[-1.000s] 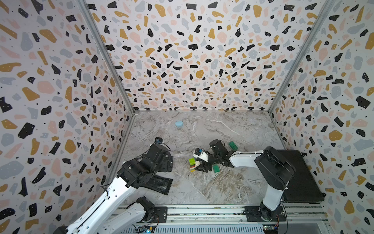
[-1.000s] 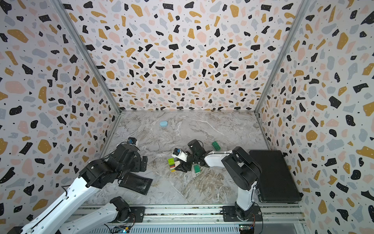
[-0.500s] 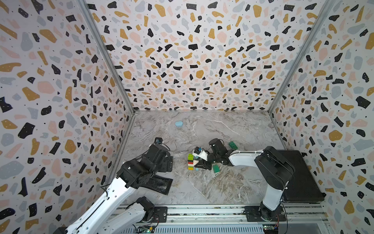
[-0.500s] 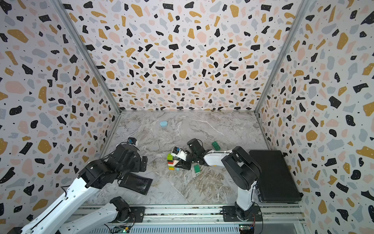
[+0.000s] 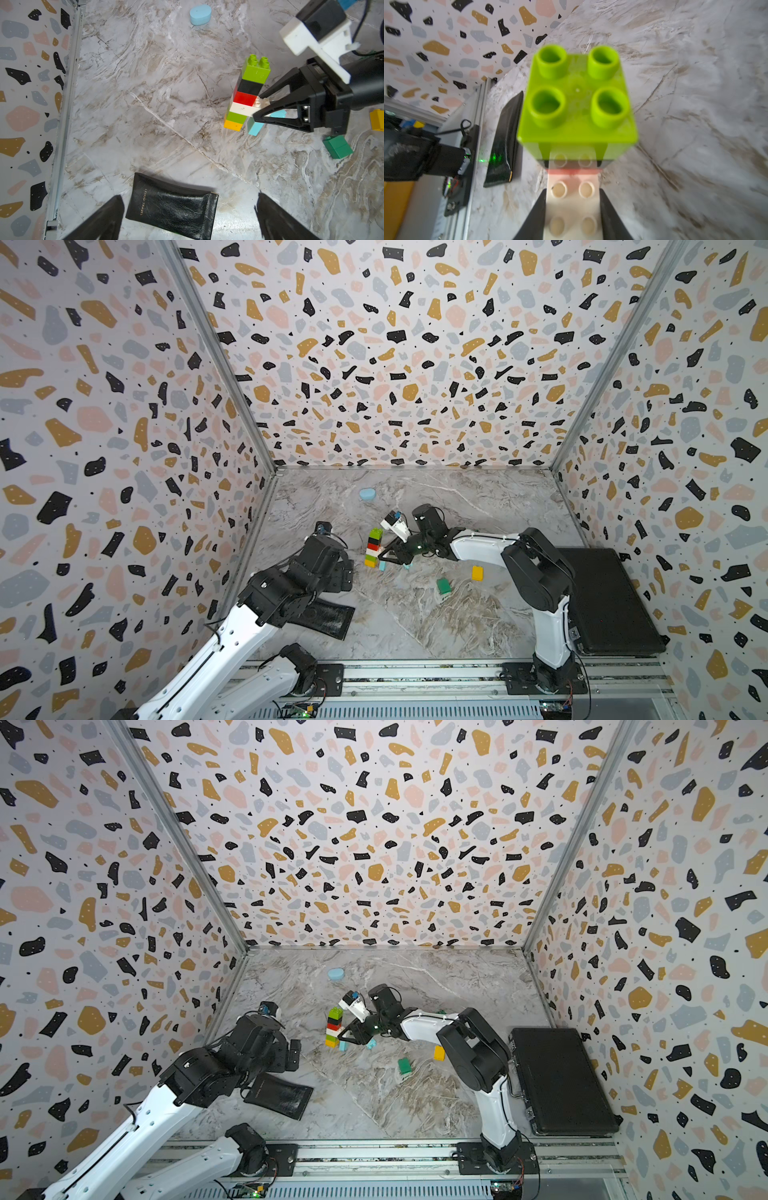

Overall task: Assemble the letter h with lego
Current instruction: Place the lego brick at the center of the board.

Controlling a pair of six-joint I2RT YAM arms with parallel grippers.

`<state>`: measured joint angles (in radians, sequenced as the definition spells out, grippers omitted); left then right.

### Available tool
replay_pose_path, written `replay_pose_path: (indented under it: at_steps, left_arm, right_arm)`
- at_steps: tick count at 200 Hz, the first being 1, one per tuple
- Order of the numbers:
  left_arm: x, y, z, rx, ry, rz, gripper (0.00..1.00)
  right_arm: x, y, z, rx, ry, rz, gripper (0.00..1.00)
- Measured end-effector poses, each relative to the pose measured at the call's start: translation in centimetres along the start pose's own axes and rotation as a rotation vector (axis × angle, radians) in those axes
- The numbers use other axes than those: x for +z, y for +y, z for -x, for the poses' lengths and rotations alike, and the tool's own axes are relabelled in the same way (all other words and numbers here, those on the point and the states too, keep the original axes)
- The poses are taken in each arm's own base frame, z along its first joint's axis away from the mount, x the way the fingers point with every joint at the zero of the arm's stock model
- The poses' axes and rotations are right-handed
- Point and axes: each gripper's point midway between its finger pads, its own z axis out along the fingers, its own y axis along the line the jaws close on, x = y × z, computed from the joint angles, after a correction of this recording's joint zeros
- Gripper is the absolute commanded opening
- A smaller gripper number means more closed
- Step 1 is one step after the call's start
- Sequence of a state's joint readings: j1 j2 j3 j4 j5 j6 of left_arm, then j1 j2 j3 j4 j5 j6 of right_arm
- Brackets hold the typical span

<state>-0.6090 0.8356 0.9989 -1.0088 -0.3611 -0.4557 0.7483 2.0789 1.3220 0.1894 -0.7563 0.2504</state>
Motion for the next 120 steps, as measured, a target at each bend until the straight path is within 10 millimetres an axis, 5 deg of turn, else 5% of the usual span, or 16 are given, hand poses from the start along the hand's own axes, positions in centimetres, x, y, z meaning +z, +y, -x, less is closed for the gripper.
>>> replay_pose_path:
  at_steps: [61,120]
  left_arm:
    - [0.1,0.4,0.1,-0.009,-0.002,0.015,0.99]
    - [0.0,0.5,0.1,-0.015,-0.004,0.017,0.99]
  right_arm:
    - [5.2,-2.4,1.3,0.324,0.071,0.134,0.24]
    - [7.1,-2.8,2.5,0.447,0.136,0.193,0.44]
